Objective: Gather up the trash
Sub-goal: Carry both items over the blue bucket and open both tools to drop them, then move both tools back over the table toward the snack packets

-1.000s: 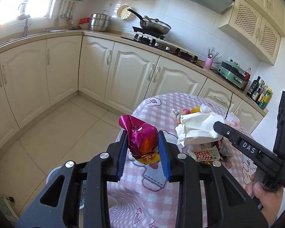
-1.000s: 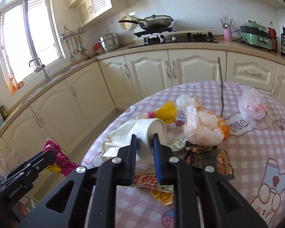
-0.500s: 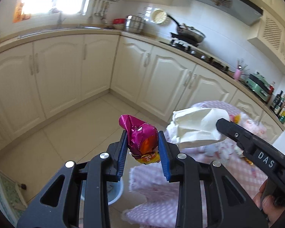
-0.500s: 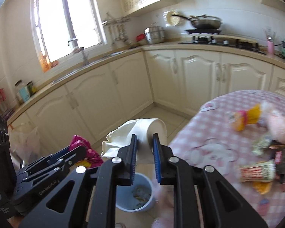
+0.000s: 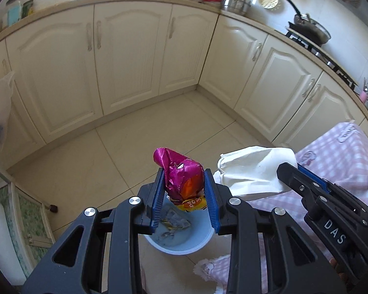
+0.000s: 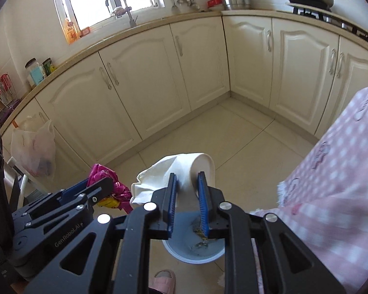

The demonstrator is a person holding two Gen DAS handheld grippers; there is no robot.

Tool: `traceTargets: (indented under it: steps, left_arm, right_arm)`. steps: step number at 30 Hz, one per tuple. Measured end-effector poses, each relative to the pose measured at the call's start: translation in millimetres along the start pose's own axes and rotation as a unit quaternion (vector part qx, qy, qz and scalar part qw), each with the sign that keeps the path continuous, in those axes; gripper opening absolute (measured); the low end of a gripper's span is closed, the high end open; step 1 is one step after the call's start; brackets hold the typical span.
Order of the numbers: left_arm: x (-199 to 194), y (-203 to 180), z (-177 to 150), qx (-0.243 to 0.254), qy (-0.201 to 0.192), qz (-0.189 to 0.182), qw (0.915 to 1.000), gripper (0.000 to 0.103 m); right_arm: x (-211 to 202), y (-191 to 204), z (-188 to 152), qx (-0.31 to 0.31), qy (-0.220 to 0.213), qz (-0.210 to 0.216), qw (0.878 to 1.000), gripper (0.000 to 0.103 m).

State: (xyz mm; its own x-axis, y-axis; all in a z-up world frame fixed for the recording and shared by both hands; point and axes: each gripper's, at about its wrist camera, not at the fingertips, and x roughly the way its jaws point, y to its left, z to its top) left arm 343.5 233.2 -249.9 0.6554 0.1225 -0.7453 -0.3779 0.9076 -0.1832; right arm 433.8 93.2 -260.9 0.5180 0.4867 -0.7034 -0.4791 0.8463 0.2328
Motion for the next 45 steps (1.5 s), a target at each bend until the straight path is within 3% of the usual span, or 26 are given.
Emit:
traceTargets:
  steps: [7, 25, 29, 31, 33, 45]
  left_arm:
    - [26.5, 5.5, -5.3, -0.002, 0.023, 0.004, 0.9997, 0.029]
    - [33.6, -13.5, -1.9, 0.018, 0.025, -0.013, 0.9994, 0.030]
    - [27.4, -17.4, 1.4, 0.017, 0.015, -0.017, 0.9996, 0.035]
    - [21.7, -18.8, 2.6, 0.015, 0.007, -0.017, 0.9997, 0.053]
    - [14.8, -20.9, 4.0, 0.015, -0.002, -0.017, 0.9997, 0.058]
    - [-45.6, -38.7, 7.3, 0.029, -0.043, -0.034, 0.9981, 0.062]
  right_arm:
    - [42.3, -10.6, -7.5, 0.015, 0.034, -0.007, 0.999, 0.029]
    - [12.7, -29.9, -9.6, 0.020, -0.002, -0.041, 0.999, 0.037]
    - [1.2, -32.9, -5.9, 0.026, -0.017, -0.041, 0.999, 0.038]
    - [-4.3, -33.6, -4.2, 0.027, -0.023, -0.042, 0.999, 0.038]
    - [-11.6, -34.4, -2.4, 0.027, -0.030, -0.043, 0.998, 0.038]
    - [-76.6, -35.2, 3.4, 0.027, -0.072, -0.051, 0.996, 0.040]
